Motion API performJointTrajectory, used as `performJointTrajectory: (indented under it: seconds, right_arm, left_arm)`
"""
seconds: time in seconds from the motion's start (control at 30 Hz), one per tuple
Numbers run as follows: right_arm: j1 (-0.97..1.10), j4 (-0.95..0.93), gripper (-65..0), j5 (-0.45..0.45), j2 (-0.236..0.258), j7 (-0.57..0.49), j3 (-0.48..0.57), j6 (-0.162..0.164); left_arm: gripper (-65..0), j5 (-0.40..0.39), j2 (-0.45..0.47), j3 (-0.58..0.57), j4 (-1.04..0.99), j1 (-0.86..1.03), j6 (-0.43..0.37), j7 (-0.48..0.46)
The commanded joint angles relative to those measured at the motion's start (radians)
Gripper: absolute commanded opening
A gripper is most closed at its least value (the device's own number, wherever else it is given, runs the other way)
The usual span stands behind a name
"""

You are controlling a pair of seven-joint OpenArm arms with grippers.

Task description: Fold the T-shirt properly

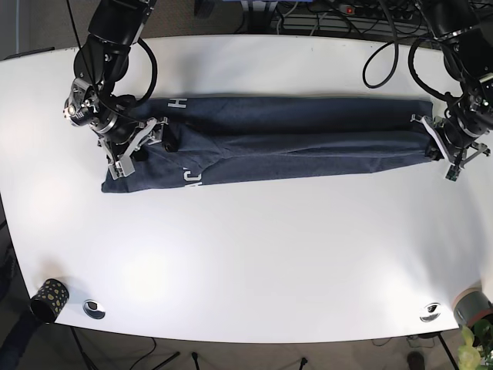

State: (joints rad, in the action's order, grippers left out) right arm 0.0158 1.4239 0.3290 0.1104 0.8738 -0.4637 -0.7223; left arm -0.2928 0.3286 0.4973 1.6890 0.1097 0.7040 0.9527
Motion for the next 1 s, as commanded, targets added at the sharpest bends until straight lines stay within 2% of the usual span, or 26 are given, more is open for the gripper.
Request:
performJointTrajectory:
  seconds: [0.0, 0.1, 0.33, 0.47, 0.53, 0.57, 0.63, 0.67, 0.77, 0.87, 0.97]
  right_arm:
    - [0.006, -0.011, -16.2, -0.066, 0.001, 0.077, 0.003, 0.024]
    - [0.006, -0.011, -16.2, -0.066, 0.002, 0.077, 0.003, 0.024]
    - [0.006, -0.011, -16.2, -0.066, 0.002, 0.075, 0.003, 0.024]
    - [0.006, -0.011, -16.2, -0.066, 0.002, 0.075, 0.003, 0.024]
    - [0.006, -0.011, -16.2, -0.066, 0.002, 0.075, 0.003, 0.024]
    - [0.006, -0.011, -16.2, -0.066, 0.002, 0.075, 0.003, 0.024]
    - [0.006, -0.011, -16.2, -0.066, 0.002, 0.075, 0.003, 0.024]
    - [0.006, -0.011, -16.2, -0.066, 0.002, 0.075, 0.003, 0.024]
    - [0.006, -0.011, -16.2, -0.066, 0.002, 0.075, 0.003, 0.024]
    - [0.006, -0.011, -16.2, -0.066, 0.002, 0.075, 0.003, 0.024]
    - [0.006, -0.011, -16.2, -0.066, 0.002, 0.075, 0.003, 0.024]
  left_arm:
    - [-65.0, -0.001, 0.022, 0.028, 0.016, 0.011, -0.006, -0.011]
    - [-65.0, -0.001, 0.022, 0.062, 0.001, 0.034, -0.006, -0.013]
    - [-64.0, -0.001, 0.06, 0.059, -0.099, 0.031, -0.006, -0.016]
    - [-41.7, 0.0, 0.063, 0.057, -0.163, 0.011, -0.006, -0.018]
    - [-26.8, 0.005, 0.066, 0.064, -0.185, -0.006, -0.006, -0.018]
    - [-22.4, -0.001, 0.077, 0.064, -0.197, -0.008, -0.006, -0.016]
    - [-19.2, -0.021, 0.1, 0.064, -0.206, -0.008, -0.006, -0.011]
    - [-19.3, -0.039, 0.105, 0.064, -0.206, -0.008, -0.006, -0.011]
    - [-20.6, -0.17, 0.128, 0.068, -0.206, -0.002, -0.006, -0.008]
    - [-20.7, -0.363, 0.197, 0.07, -0.217, 0.0, -0.006, 0.062]
    - [-20.7, -0.492, 0.205, 0.097, -0.231, 0.002, -0.006, 0.107]
